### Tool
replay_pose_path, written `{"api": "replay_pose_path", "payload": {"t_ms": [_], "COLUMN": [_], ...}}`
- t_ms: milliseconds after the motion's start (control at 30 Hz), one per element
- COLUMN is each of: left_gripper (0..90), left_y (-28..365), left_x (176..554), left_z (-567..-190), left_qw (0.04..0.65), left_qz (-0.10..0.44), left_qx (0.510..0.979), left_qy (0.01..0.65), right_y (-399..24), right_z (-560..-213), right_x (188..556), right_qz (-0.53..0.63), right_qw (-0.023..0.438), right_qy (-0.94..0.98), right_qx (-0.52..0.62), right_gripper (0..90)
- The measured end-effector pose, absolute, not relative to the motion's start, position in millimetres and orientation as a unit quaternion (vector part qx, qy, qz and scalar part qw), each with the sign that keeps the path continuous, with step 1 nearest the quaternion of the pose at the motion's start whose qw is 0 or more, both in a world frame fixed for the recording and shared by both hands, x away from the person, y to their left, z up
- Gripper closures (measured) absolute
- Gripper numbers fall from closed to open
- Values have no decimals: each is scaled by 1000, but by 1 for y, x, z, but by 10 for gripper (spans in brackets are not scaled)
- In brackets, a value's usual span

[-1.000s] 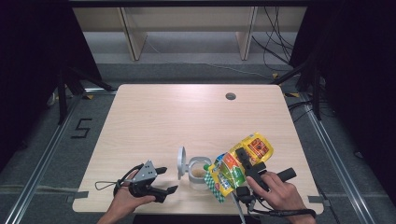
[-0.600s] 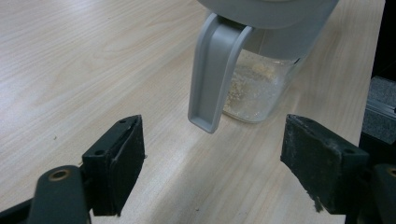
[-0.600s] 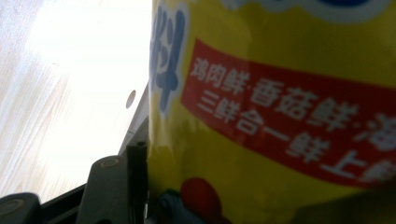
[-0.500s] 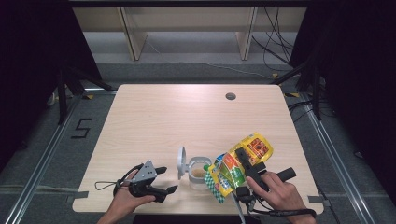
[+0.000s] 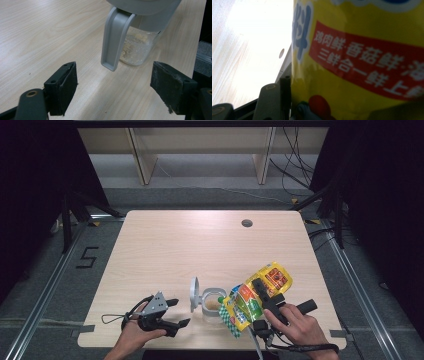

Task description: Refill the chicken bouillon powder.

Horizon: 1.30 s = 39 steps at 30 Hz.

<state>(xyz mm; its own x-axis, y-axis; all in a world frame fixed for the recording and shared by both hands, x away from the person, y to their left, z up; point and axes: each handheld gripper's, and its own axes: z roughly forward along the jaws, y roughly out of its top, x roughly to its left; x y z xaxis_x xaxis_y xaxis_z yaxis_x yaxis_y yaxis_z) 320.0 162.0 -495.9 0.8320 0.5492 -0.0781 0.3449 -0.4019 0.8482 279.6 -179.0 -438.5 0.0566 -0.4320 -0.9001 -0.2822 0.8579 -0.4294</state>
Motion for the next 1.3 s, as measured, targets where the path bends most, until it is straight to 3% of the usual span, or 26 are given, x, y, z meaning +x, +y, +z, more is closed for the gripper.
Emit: {"api": "replay_pose_path", "payload": {"t_ms": [733, 833, 933, 1067, 1300], "left_gripper": [210, 210, 210, 210, 210], "left_y": [162, 163, 162, 164, 164], "left_x": [320, 321, 320, 321, 321], "left_z": [-496, -496, -496, -495, -495], "left_qw": [474, 474, 477, 467, 467], "left_qz": [109, 110, 109, 114, 115], "left_qx": [831, 832, 829, 836, 836], "left_qy": [271, 269, 271, 265, 264], "right_y": [-179, -182, -178, -182, -179], "right_z": [-438, -443, -438, -443, -437], "right_x": [279, 277, 279, 277, 279], "right_qz": [-55, -40, -56, -41, -55], "right_qw": [681, 685, 681, 686, 683], "right_qy": [681, 693, 679, 690, 678], "right_qx": [-264, -222, -268, -229, -266], "right_gripper": [442, 444, 444, 445, 445]}}
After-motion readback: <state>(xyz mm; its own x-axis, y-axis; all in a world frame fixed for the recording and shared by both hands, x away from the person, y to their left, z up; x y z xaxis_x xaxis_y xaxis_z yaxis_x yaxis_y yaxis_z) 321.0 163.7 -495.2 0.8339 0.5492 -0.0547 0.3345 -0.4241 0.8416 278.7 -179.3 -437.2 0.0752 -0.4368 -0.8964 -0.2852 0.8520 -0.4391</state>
